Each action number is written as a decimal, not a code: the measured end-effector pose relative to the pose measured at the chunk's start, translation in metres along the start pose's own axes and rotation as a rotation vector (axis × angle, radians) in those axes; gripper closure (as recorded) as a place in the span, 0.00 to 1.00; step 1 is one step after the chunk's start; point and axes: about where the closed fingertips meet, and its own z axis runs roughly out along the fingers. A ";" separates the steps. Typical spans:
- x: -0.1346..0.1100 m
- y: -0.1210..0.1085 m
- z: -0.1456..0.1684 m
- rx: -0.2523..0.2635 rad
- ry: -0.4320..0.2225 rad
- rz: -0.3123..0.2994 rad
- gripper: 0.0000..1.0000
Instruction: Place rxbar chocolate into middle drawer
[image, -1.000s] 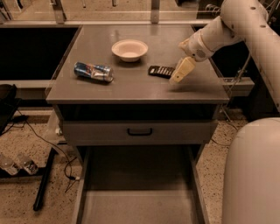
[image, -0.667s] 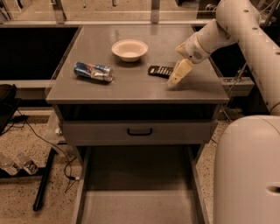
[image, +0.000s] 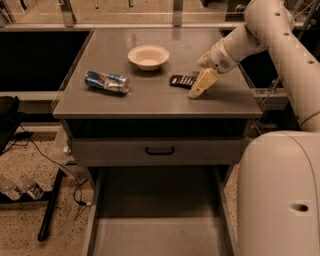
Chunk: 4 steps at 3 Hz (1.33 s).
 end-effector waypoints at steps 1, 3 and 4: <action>0.000 0.000 0.000 0.000 0.000 0.000 0.43; 0.000 0.000 0.000 0.000 0.000 0.000 0.89; 0.000 0.000 0.000 0.000 0.000 0.000 1.00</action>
Offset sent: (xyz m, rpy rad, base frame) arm 0.0000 0.0000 0.0000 0.0000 0.0000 0.0000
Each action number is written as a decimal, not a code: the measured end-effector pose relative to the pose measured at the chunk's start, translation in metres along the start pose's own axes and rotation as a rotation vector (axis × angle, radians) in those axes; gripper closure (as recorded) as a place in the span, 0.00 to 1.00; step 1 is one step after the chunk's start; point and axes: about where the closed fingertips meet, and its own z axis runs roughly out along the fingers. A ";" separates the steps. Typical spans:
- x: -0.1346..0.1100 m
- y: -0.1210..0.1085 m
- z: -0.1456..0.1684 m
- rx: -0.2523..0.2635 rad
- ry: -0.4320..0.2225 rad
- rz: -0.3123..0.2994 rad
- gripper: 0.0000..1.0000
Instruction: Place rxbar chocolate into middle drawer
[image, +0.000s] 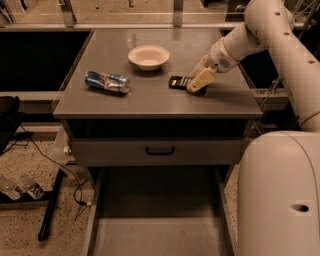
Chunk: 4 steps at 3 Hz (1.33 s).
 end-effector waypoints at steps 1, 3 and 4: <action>0.000 0.000 0.000 0.000 0.000 0.000 1.00; 0.001 0.003 -0.026 0.048 -0.003 0.011 1.00; 0.002 0.019 -0.079 0.161 -0.032 0.033 1.00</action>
Offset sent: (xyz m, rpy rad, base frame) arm -0.0267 -0.0211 0.0081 0.0171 -0.0155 -0.0650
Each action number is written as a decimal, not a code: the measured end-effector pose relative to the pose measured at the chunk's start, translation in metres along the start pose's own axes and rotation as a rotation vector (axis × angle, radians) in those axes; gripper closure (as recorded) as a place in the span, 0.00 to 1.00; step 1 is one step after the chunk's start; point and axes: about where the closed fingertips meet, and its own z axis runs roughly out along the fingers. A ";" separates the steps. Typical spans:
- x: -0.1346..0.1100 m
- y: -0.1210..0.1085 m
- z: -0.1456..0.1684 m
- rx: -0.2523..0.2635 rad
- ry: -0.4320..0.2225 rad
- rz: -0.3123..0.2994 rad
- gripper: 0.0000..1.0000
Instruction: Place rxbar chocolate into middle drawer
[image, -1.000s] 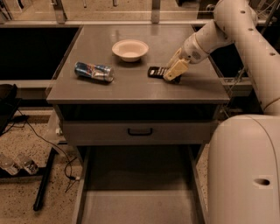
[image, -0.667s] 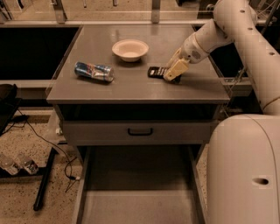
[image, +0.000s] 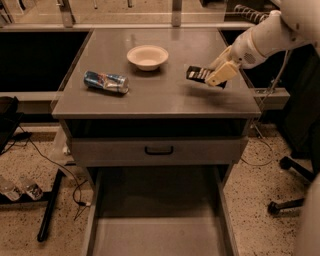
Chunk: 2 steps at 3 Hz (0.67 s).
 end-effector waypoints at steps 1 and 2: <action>-0.007 0.018 -0.073 0.157 -0.064 0.032 1.00; -0.002 0.059 -0.111 0.235 -0.105 0.044 1.00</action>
Offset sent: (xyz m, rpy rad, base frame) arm -0.2066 -0.0364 -0.0673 0.0533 0.0053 -0.1819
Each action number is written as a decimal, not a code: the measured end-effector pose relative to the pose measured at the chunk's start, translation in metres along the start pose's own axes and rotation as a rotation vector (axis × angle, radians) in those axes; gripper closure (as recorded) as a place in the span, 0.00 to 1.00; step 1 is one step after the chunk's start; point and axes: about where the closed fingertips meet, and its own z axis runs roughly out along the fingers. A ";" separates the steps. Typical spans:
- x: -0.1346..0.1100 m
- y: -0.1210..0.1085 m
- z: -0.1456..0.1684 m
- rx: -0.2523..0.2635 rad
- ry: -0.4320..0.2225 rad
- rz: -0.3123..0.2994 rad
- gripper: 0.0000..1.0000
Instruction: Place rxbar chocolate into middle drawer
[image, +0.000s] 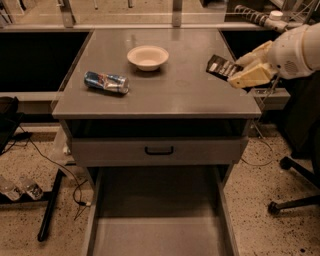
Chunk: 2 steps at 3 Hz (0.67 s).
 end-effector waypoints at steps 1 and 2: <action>0.039 0.056 -0.008 -0.039 0.037 0.042 1.00; 0.076 0.118 0.012 -0.122 0.083 0.086 1.00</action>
Offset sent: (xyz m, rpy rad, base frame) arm -0.1524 0.0445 -0.2097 0.0014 0.3532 0.0400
